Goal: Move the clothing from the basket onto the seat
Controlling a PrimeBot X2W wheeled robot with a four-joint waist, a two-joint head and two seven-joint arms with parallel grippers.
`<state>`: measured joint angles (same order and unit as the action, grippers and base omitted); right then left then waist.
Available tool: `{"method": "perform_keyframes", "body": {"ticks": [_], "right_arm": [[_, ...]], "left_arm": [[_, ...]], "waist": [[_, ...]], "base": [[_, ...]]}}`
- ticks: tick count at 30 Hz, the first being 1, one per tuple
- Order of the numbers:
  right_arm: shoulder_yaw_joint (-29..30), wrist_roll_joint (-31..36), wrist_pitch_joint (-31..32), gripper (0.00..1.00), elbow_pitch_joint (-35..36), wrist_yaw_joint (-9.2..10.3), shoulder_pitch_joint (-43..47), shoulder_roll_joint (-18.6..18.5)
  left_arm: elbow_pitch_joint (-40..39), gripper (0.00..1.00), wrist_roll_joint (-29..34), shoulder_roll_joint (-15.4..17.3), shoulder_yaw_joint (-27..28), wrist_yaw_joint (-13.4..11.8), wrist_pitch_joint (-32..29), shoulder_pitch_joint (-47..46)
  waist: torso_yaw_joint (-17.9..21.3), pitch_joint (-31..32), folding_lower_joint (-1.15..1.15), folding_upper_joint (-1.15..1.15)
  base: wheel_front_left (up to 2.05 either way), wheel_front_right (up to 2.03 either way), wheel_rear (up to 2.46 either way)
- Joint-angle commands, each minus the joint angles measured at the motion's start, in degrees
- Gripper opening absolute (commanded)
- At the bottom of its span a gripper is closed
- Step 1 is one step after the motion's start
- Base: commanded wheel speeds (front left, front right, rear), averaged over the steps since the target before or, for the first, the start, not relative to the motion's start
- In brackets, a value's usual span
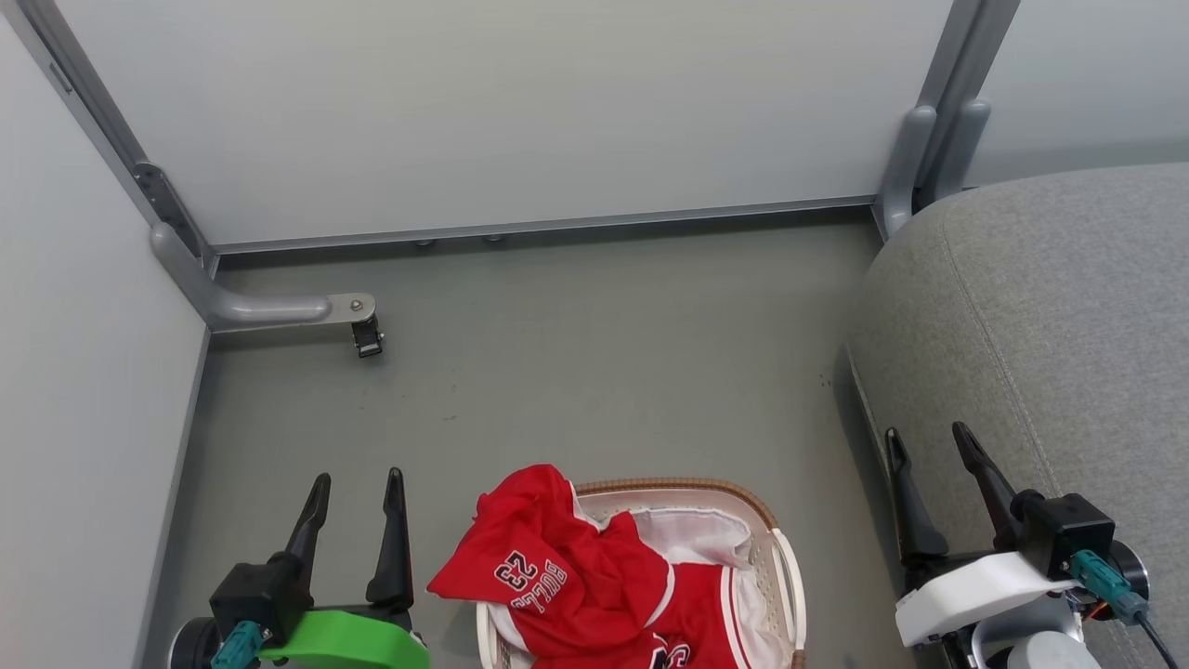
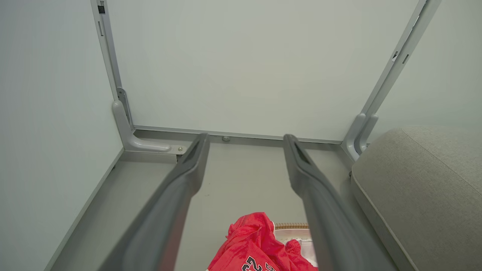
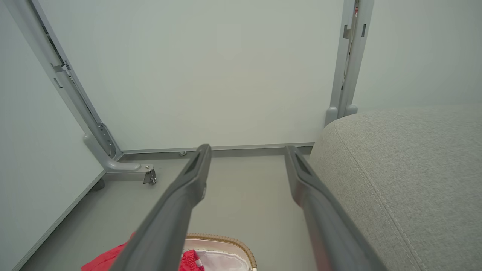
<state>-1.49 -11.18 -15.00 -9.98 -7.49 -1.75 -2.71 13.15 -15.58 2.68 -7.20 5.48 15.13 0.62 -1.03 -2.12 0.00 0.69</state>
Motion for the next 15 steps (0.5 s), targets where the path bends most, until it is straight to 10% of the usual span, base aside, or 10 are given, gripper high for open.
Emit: {"method": "perform_keyframes", "body": {"ticks": [1,15], "right_arm": [[0.1,-0.1,-0.3,1.0,0.2,0.0,0.6,-0.3],[1.2,0.2,-0.3,1.0,1.4,0.0,-1.4,-0.3]], "left_arm": [[0.0,1.0,0.4,0.4,0.2,-0.1,0.0,0.7],[0.7,1.0,2.1,0.4,-2.7,0.2,0.0,-2.9]], "waist": [[0.0,0.0,0.0,-0.69],[-0.1,-3.5,0.0,-0.69]], "base": [[0.0,0.0,0.0],[0.0,0.0,0.0]]}}
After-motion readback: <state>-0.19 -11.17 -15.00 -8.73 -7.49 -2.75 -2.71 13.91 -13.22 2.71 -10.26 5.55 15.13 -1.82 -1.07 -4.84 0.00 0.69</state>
